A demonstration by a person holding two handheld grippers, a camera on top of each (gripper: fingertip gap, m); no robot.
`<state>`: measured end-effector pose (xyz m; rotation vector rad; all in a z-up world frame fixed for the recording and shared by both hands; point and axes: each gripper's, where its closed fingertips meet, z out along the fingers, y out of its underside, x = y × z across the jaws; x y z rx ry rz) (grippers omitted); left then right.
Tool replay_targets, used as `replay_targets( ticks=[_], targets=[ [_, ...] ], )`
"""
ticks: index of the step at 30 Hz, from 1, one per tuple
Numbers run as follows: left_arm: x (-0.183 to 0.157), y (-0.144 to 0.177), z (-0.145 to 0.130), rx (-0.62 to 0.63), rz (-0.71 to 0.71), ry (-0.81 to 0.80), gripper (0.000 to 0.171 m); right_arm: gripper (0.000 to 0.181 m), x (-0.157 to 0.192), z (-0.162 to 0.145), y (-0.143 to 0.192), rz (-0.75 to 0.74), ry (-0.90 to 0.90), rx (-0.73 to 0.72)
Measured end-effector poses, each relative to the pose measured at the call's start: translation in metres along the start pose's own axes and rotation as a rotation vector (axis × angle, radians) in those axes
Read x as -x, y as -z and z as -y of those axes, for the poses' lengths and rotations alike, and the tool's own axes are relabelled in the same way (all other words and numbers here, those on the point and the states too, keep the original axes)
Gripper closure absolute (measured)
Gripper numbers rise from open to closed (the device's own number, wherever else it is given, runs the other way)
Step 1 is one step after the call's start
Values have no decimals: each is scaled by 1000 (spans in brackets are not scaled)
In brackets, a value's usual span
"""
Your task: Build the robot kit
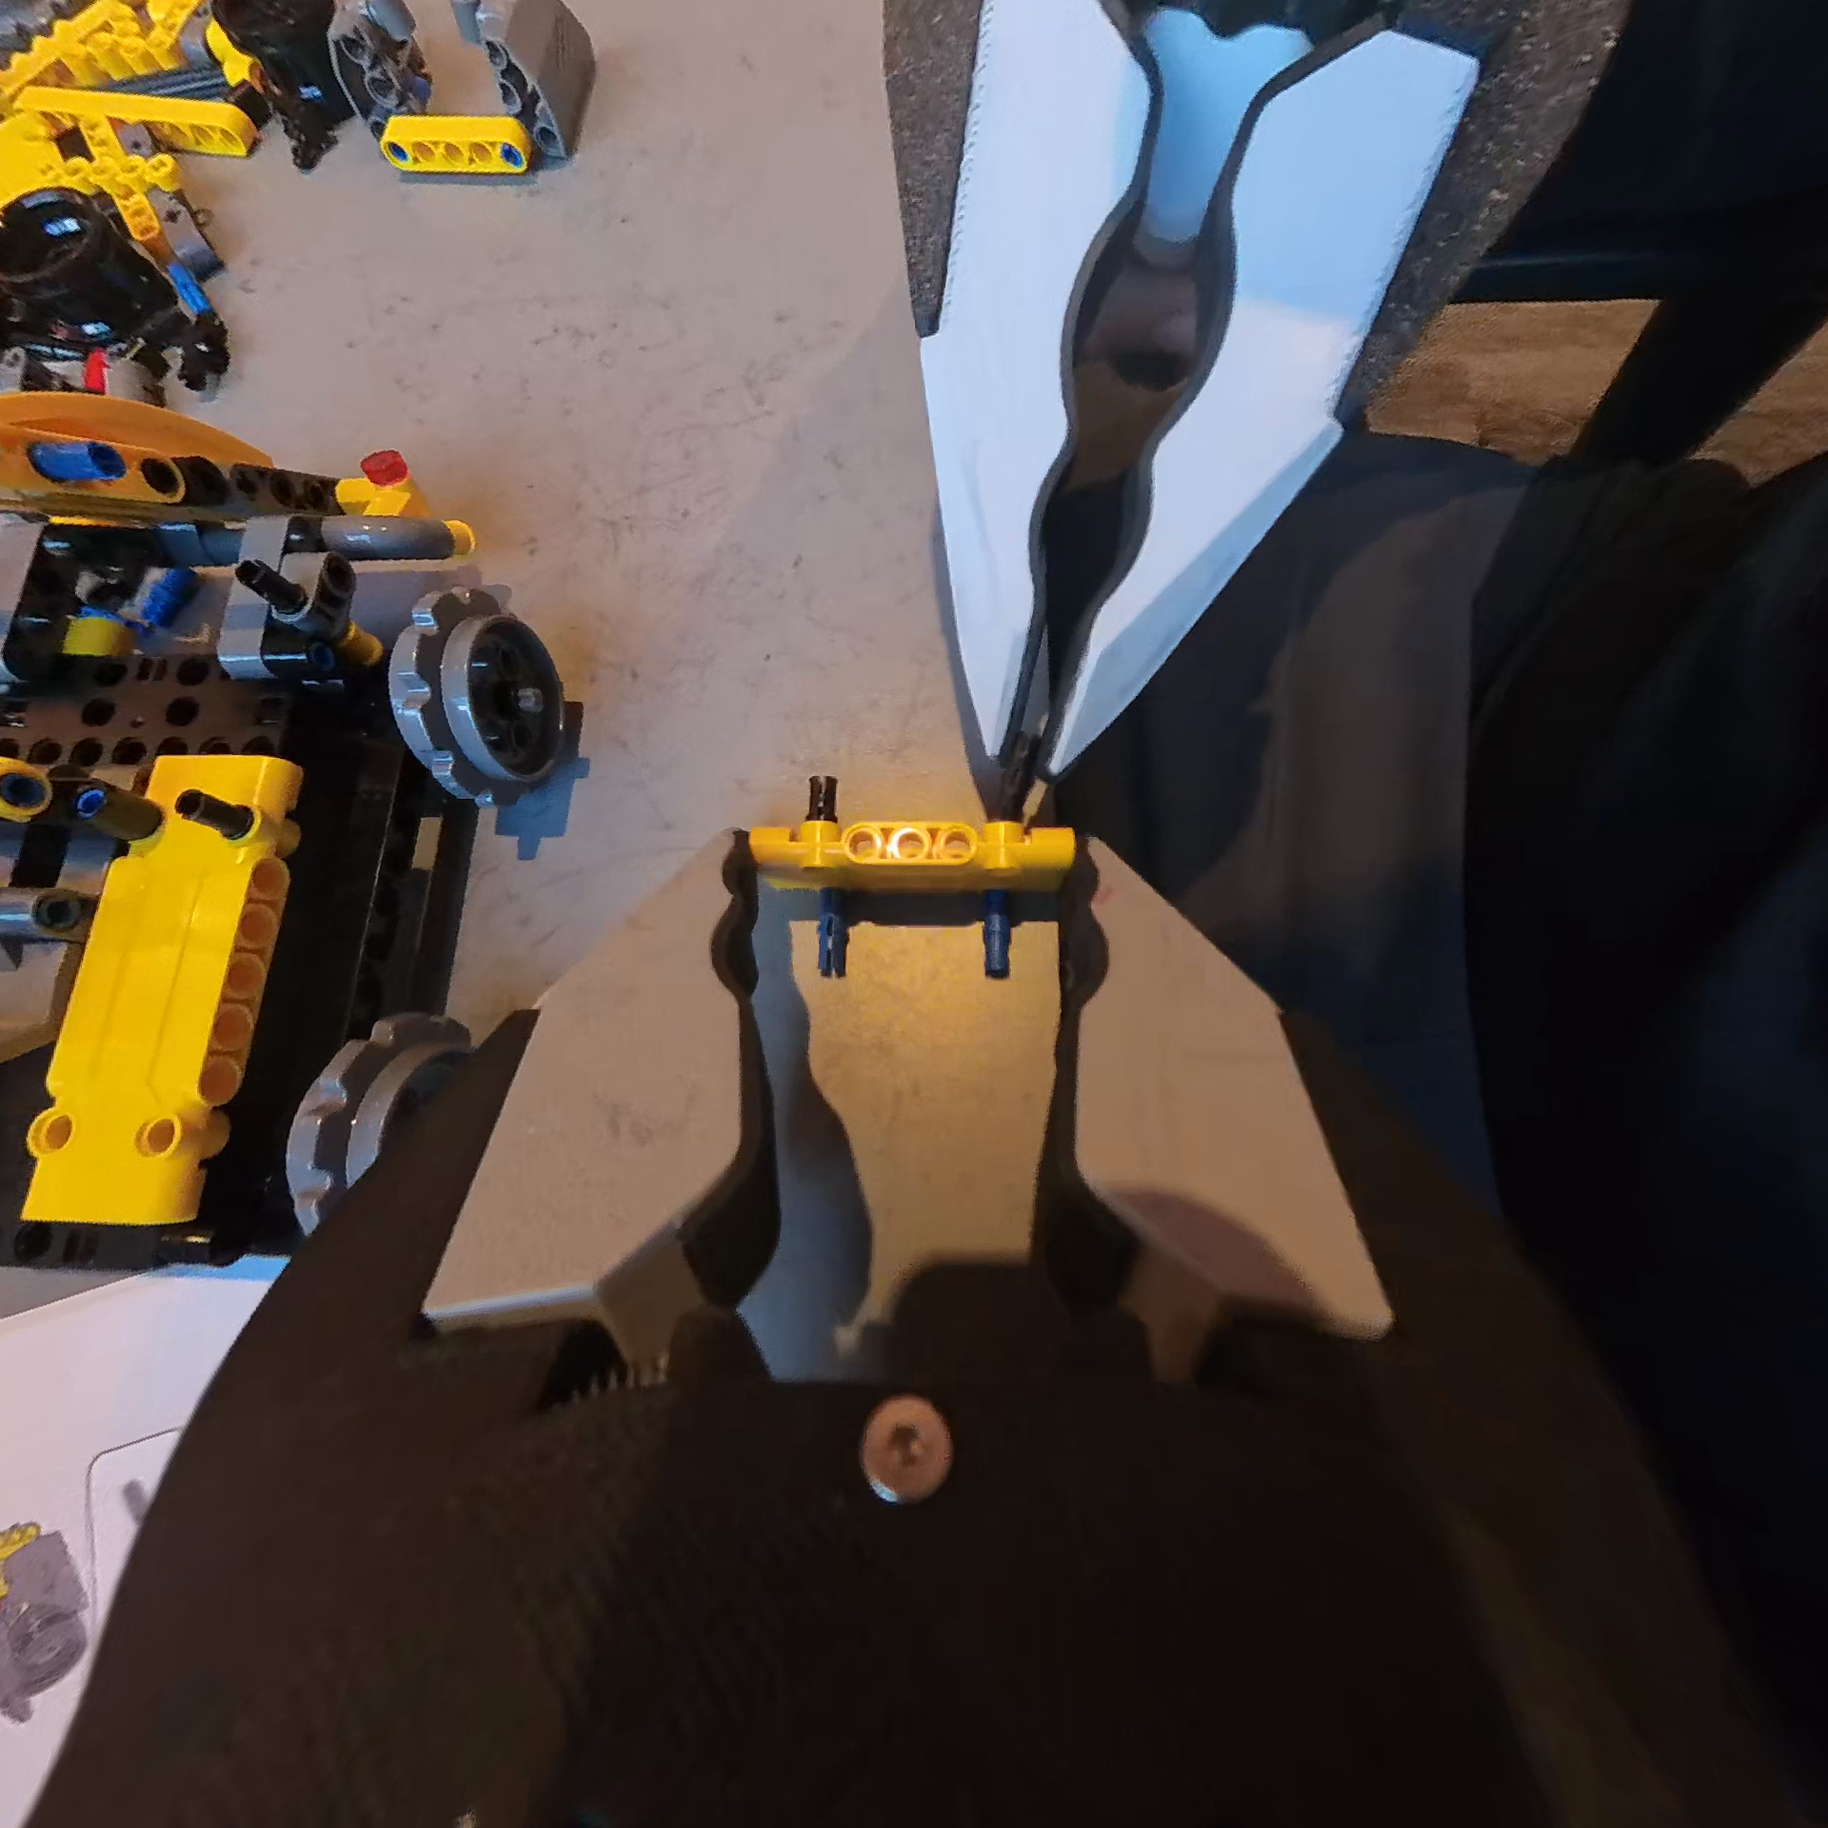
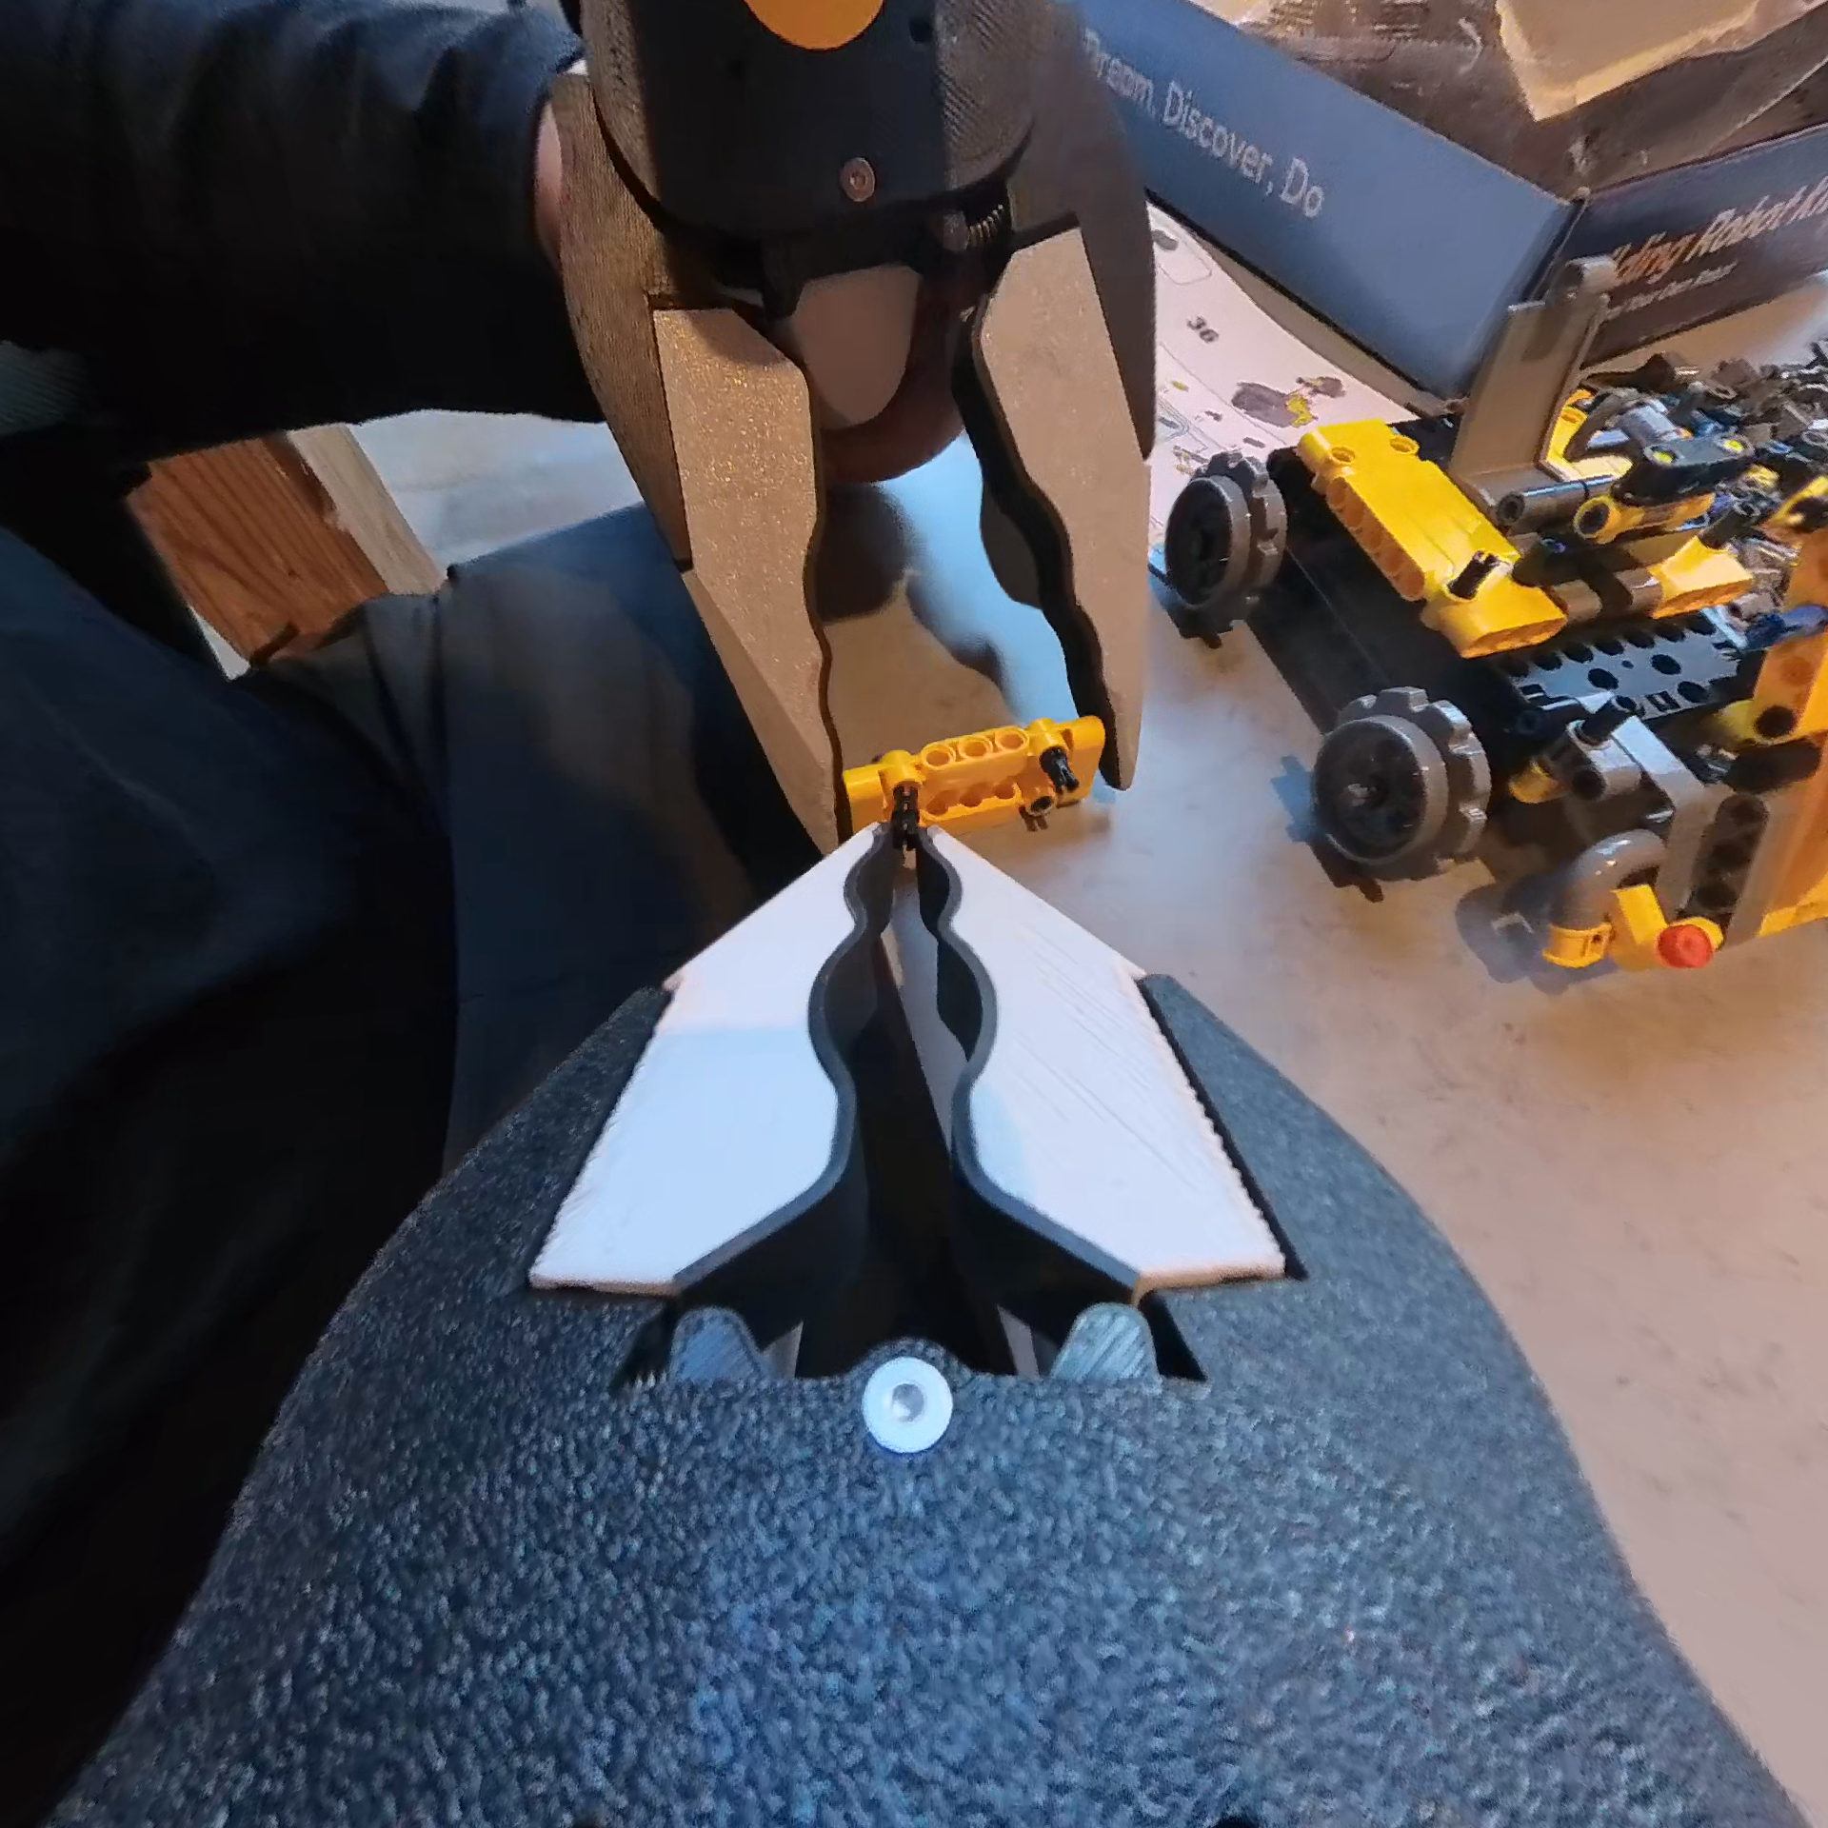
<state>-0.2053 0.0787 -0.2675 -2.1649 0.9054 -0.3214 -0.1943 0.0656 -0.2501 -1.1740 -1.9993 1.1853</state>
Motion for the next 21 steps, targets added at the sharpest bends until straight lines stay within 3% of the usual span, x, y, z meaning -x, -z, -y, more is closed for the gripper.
replay_targets(
  ticks=[5,21],
  targets=[
    [-4,7,-7,-2,-35,-6,110,177,6,7,-1,-23,-25,-91],
    [-9,12,-10,-8,-84,-45,110,177,12,8,-13,-25,59,-66]
  ],
)
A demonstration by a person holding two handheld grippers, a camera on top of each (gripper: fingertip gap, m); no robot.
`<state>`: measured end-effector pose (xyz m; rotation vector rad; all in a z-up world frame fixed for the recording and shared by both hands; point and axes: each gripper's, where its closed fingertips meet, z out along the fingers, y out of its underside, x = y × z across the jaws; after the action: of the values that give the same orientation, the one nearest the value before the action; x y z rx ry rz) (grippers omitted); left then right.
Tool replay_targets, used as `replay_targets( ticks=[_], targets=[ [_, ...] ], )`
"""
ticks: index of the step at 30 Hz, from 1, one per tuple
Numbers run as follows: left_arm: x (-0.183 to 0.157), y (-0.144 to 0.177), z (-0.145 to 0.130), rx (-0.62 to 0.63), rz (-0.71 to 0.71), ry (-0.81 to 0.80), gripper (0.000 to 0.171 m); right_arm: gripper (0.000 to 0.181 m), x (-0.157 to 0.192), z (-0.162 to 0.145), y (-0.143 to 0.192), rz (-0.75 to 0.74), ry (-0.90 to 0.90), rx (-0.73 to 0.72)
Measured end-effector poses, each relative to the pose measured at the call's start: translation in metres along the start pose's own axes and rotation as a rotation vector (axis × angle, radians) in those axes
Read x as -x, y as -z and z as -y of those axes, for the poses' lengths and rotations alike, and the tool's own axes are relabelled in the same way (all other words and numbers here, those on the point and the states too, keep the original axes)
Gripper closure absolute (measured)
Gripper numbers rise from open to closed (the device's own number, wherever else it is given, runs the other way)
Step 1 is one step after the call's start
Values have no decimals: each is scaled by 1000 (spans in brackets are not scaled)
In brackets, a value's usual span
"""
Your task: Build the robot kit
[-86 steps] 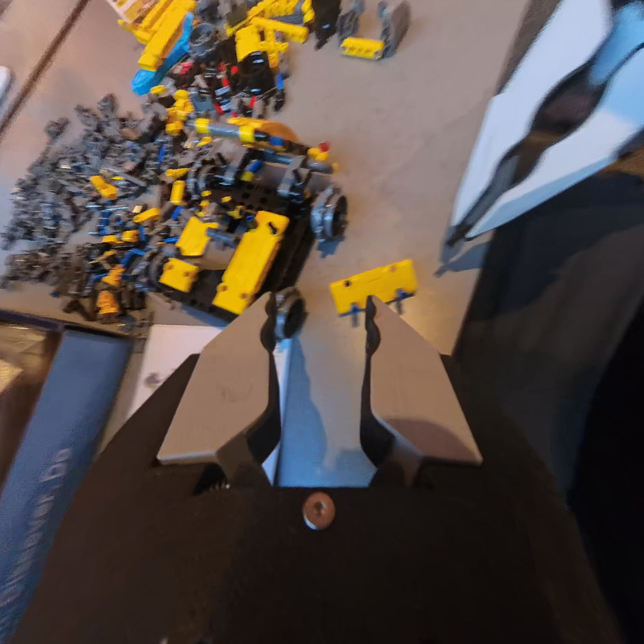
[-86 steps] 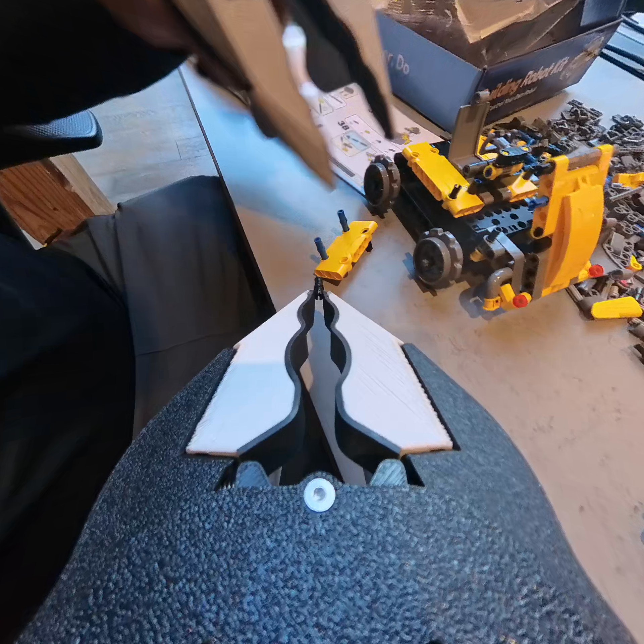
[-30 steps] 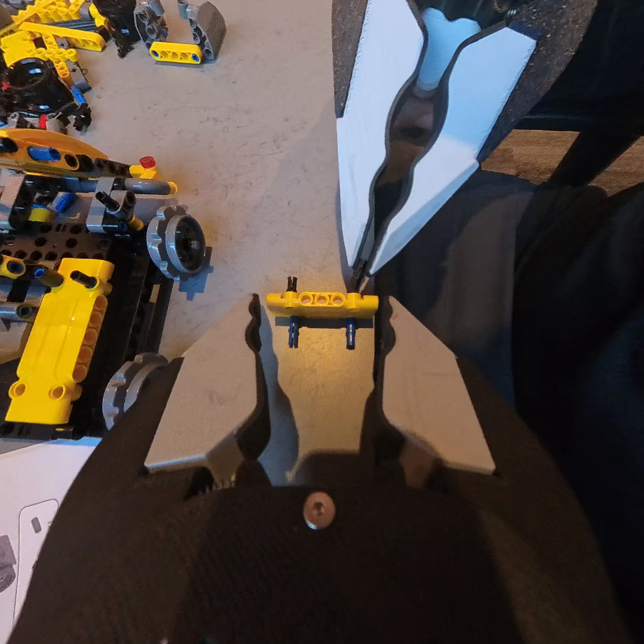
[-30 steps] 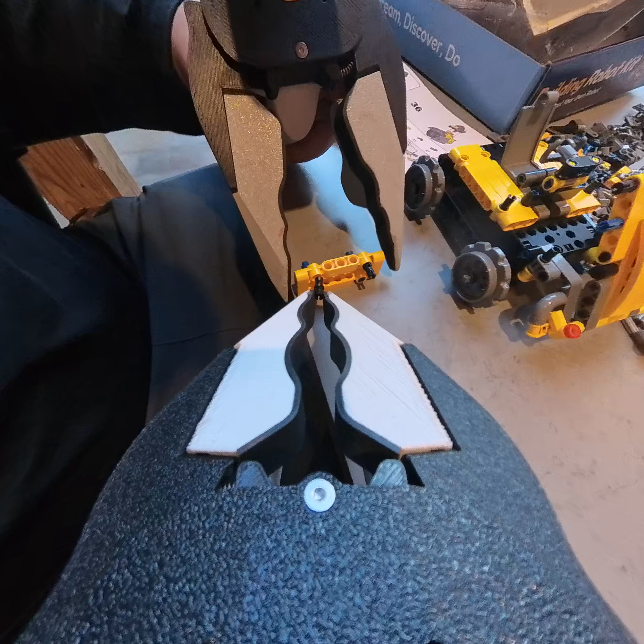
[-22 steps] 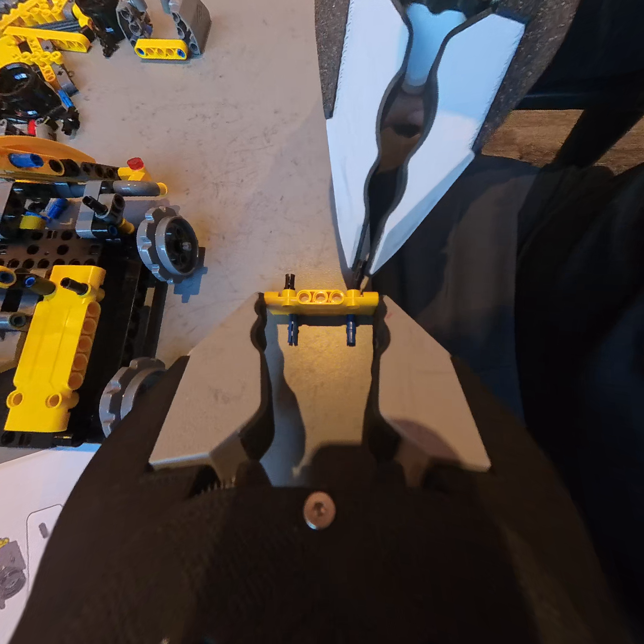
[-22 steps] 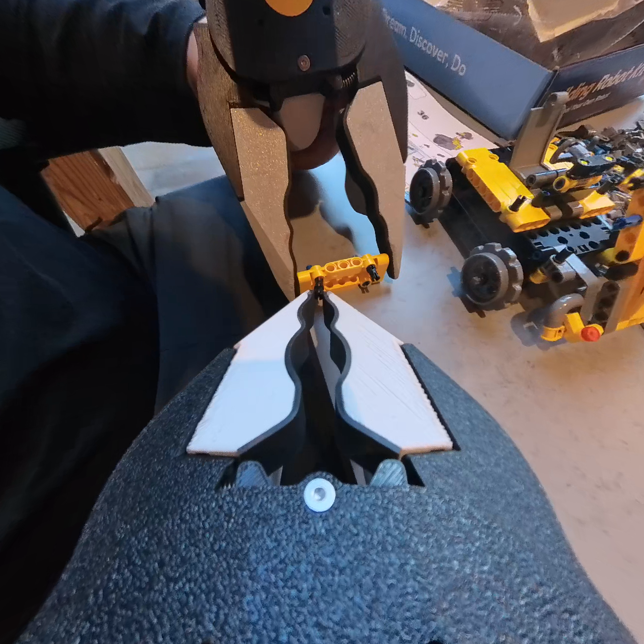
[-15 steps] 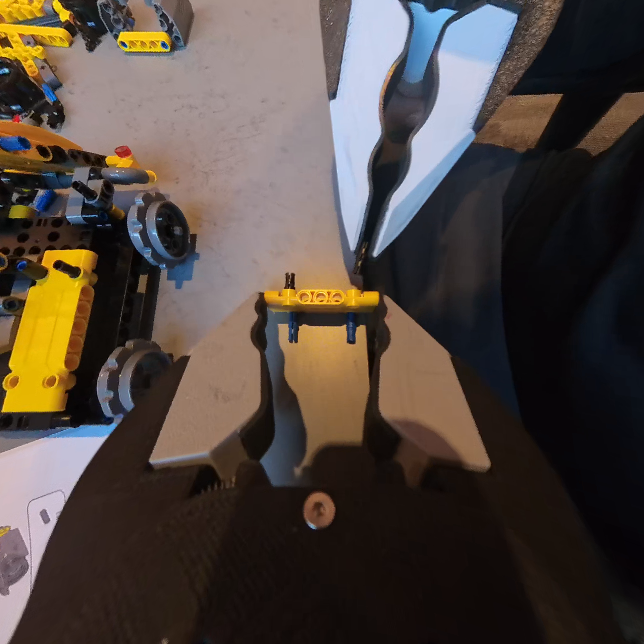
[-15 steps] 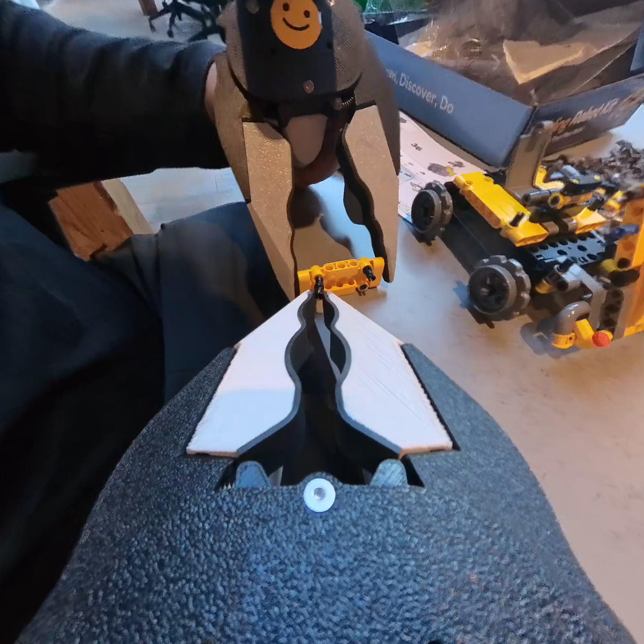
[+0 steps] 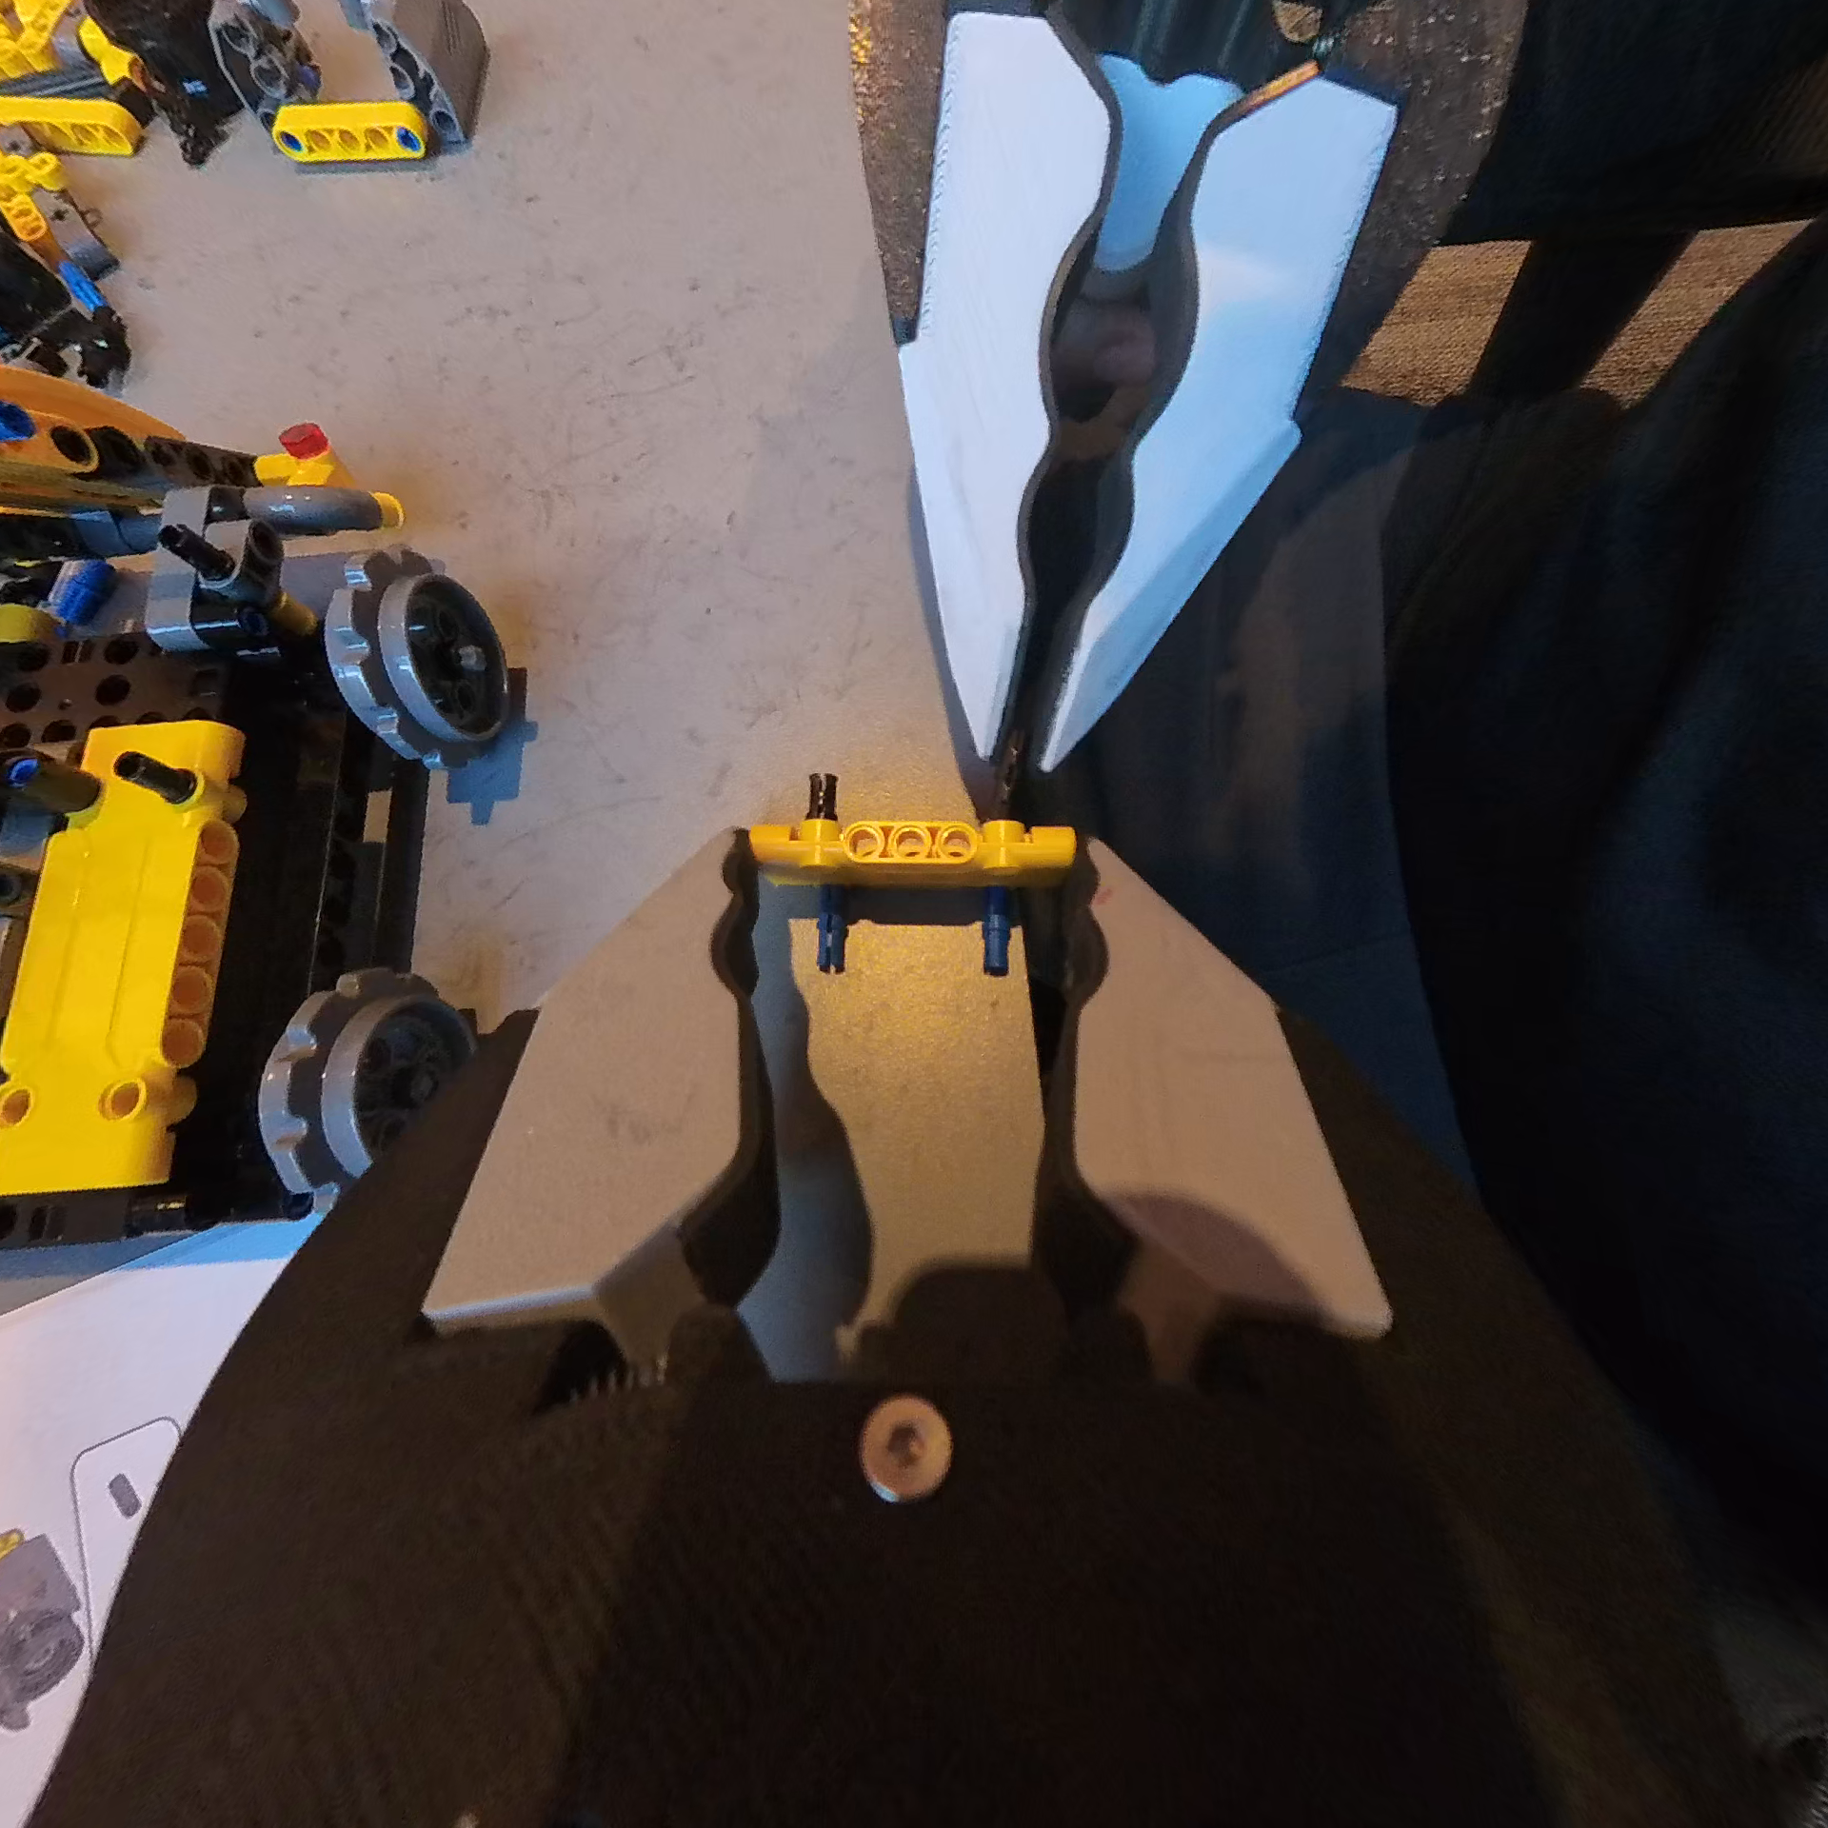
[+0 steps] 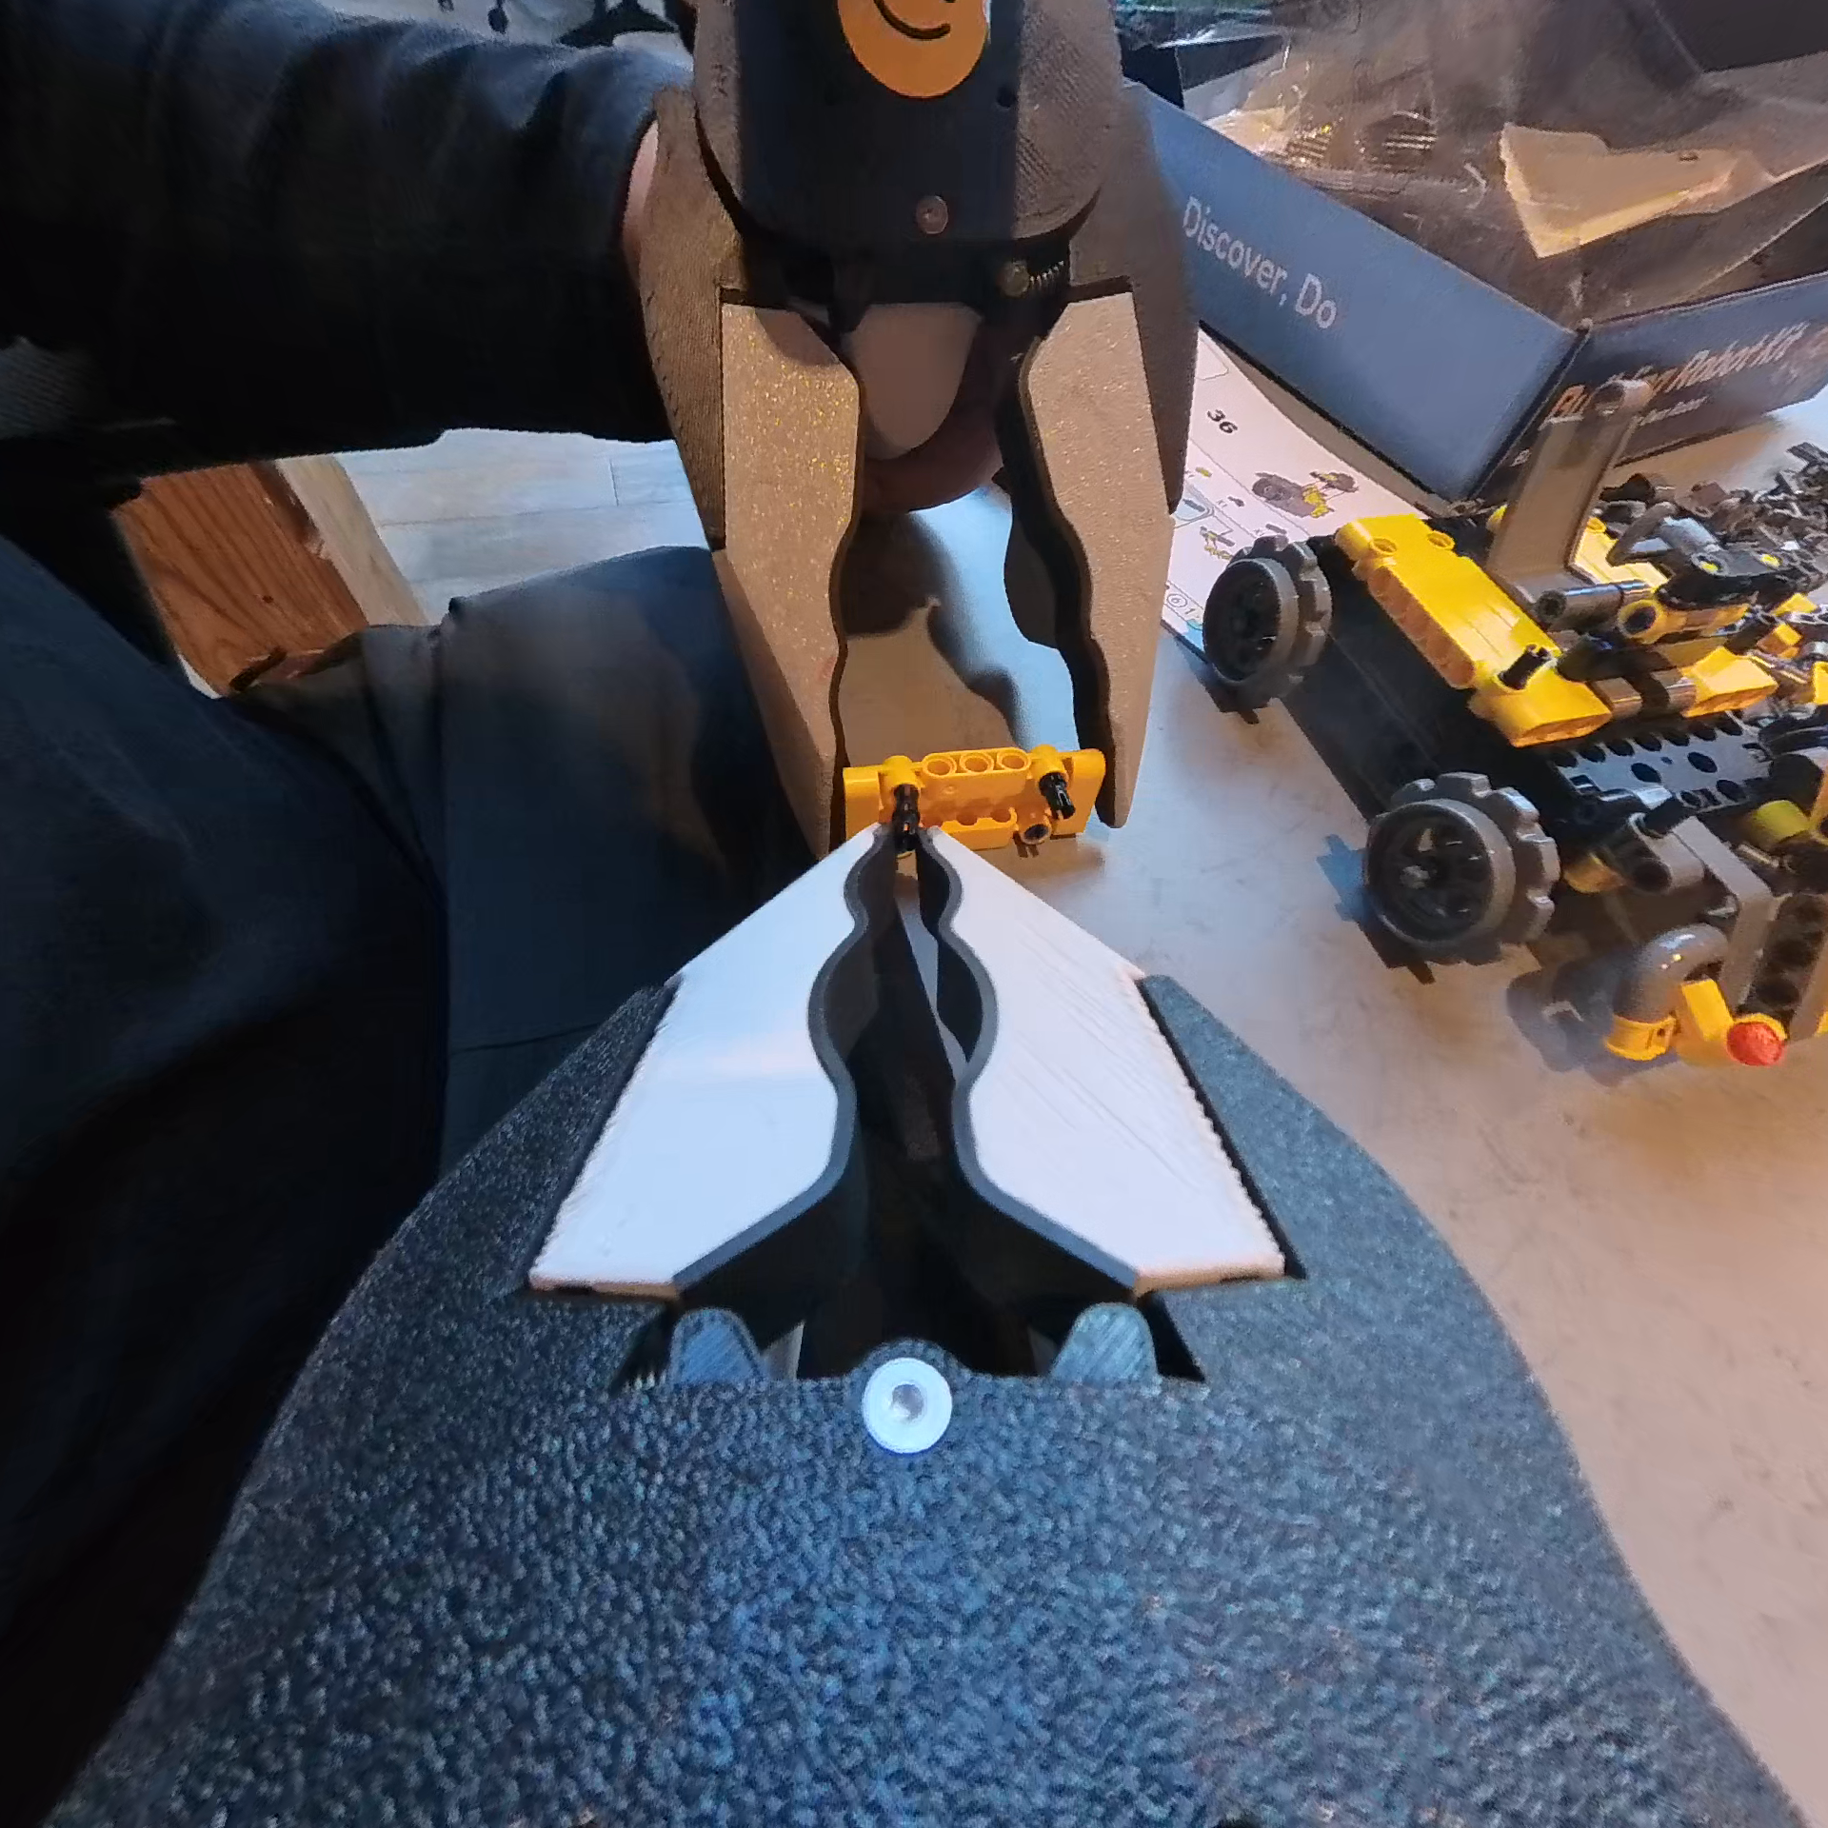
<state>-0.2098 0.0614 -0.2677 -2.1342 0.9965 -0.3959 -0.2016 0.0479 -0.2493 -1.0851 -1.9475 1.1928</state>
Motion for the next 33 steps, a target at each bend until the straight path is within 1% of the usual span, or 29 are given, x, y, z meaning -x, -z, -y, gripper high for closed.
replay_targets(
  ticks=[10,23,33],
  targets=[
    [-3,2,-2,-2,-41,-14,110,177,3,1,-4,14,19,-29],
    [-5,3,-3,-2,-66,-33,110,178,6,3,-6,40,95,29],
    [-5,4,-5,-2,-66,-28,110,178,6,1,-8,11,121,37]
  ],
)
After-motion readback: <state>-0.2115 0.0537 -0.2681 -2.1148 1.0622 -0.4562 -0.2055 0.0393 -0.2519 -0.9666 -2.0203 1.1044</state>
